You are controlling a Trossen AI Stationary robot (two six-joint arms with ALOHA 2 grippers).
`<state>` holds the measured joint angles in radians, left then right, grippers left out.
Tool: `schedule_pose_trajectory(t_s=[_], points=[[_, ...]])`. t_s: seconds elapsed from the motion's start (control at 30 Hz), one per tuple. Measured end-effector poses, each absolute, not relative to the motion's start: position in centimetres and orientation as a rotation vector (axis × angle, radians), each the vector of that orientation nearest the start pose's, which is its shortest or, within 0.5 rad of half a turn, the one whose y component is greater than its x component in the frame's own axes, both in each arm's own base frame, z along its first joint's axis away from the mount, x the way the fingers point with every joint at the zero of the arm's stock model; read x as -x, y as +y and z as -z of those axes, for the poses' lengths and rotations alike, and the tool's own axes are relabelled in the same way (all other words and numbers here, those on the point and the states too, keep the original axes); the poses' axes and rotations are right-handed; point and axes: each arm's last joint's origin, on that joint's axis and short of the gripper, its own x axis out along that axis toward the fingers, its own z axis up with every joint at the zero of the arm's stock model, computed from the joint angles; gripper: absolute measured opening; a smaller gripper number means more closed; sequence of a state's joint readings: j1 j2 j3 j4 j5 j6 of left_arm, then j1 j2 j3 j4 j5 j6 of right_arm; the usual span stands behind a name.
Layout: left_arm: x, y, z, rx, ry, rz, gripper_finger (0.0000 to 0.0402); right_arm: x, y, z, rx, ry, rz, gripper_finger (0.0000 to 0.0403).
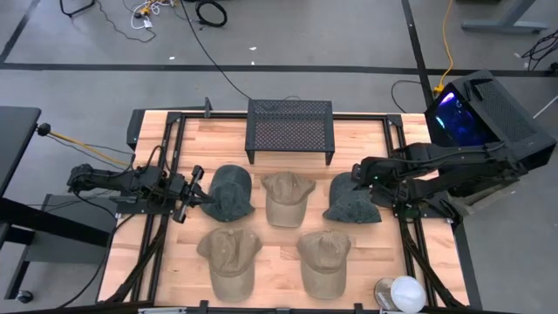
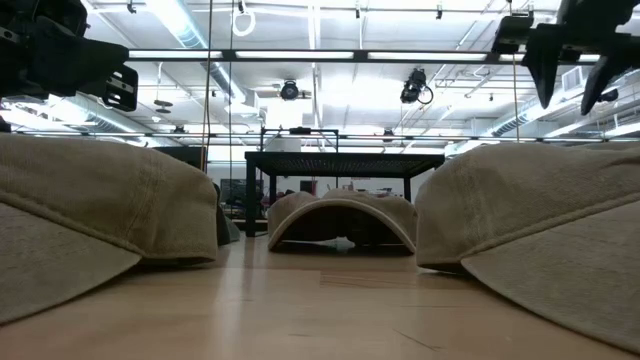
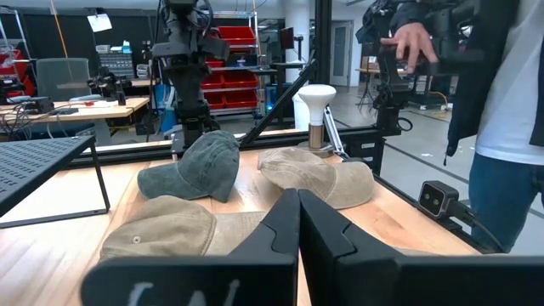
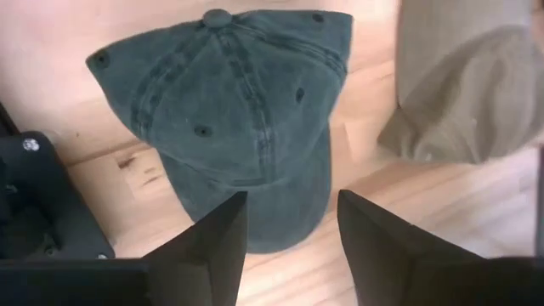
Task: Pick & Place hat
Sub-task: Put the right black cap on the shelf
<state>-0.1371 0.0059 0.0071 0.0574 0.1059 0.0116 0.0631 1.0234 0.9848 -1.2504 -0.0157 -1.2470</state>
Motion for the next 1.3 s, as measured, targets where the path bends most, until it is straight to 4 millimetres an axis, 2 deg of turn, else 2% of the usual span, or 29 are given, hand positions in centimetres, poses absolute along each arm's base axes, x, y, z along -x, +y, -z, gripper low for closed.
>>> schedule_pose_trajectory(t_s=[0.4, 0.83, 1.3], points=[[-9.6, -1.6, -17.1, -0.011, -0.06, 0.242, 0.0003, -17.7, 1.6, -27.3, 1.053, 1.038, -0.993, 0.0171], [-9.6, -1.6, -17.1, -0.011, -0.06, 0.242, 0.0003, -19.0, 3.4, -26.1, 1.091, 1.03, -1.121, 0.0171], [-9.6, -1.6, -17.1, -0.011, -0.06, 0.243, 0.0003, -20.5, 3.9, -24.1, 1.142, 1.153, -1.144, 0.0171]])
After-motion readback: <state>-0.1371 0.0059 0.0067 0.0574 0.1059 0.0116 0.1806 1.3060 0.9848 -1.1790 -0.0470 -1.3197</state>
